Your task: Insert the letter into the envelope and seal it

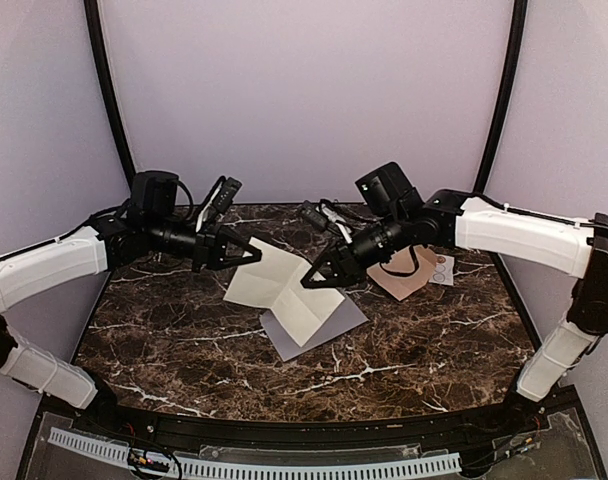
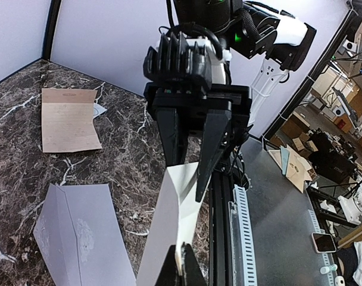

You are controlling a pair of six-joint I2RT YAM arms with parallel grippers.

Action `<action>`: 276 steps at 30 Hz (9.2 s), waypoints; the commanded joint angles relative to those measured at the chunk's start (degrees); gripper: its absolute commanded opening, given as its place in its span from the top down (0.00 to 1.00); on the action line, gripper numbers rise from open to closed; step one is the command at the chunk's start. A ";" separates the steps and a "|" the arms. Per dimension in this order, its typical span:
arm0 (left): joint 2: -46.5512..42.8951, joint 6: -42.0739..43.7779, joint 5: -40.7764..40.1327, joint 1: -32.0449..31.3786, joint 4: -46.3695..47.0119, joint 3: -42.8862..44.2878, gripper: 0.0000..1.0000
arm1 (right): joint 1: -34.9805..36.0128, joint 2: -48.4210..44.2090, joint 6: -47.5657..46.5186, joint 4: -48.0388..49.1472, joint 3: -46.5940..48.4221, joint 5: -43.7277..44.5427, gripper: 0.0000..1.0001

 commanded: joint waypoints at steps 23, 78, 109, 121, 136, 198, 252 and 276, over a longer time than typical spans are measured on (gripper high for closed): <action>-13.75 -3.74 -8.84 5.37 9.36 -3.58 0.14 | 0.03 -14.38 9.18 14.93 -12.99 17.15 1.00; 3.34 -9.43 6.30 -6.07 13.71 -3.65 0.91 | 1.90 -4.93 7.36 18.35 -7.06 0.04 1.00; -19.23 -36.86 -40.41 -6.07 46.61 -22.50 1.00 | 1.40 -17.06 30.28 55.86 -28.09 14.50 0.08; -15.33 -40.46 -38.99 -7.11 50.85 -21.71 1.00 | 7.40 -0.43 44.91 78.64 -23.96 12.74 0.13; -15.12 -42.51 -37.73 -8.30 50.43 -21.43 1.00 | 6.75 7.17 45.54 83.62 -14.84 7.10 0.70; 2.93 3.44 -7.36 -5.10 -12.78 8.87 1.00 | 2.24 0.61 -2.03 -1.26 0.53 -0.16 0.99; -13.01 -47.14 -36.69 -5.11 64.25 -25.07 0.82 | 7.01 -1.24 42.66 81.13 -16.52 23.35 1.00; -3.68 -6.53 -13.23 2.74 -2.82 4.29 0.07 | -0.30 -4.07 16.53 21.75 -3.78 0.86 1.00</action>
